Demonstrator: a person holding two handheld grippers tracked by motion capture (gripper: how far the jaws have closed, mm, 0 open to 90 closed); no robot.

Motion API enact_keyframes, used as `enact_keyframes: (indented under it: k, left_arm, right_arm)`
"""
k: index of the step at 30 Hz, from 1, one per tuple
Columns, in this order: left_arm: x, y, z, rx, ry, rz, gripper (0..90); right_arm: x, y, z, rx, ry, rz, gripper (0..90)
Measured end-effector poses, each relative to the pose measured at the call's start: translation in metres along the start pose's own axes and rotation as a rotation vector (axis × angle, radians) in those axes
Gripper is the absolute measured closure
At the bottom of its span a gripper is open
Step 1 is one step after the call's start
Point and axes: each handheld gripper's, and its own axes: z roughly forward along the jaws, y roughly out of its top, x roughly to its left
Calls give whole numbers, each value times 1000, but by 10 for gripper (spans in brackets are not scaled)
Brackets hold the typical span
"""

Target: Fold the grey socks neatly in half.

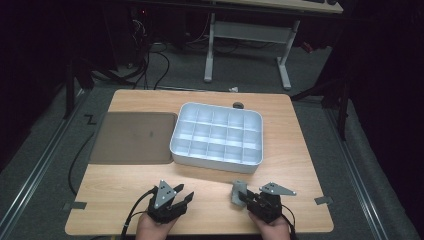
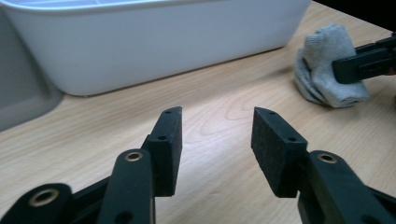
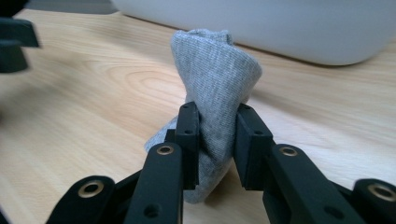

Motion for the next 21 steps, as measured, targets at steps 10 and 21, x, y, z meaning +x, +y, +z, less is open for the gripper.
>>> enact_keyframes:
  k: [10,21]
  left_arm:
    - [35,-10,-14,-13,76,-50,506]
    - [42,-15,-17,-13,58,-56,460]
  right_arm:
    - [-16,1,-7,-7,-44,8,742]
    - [-16,4,-6,8,-62,-34,739]
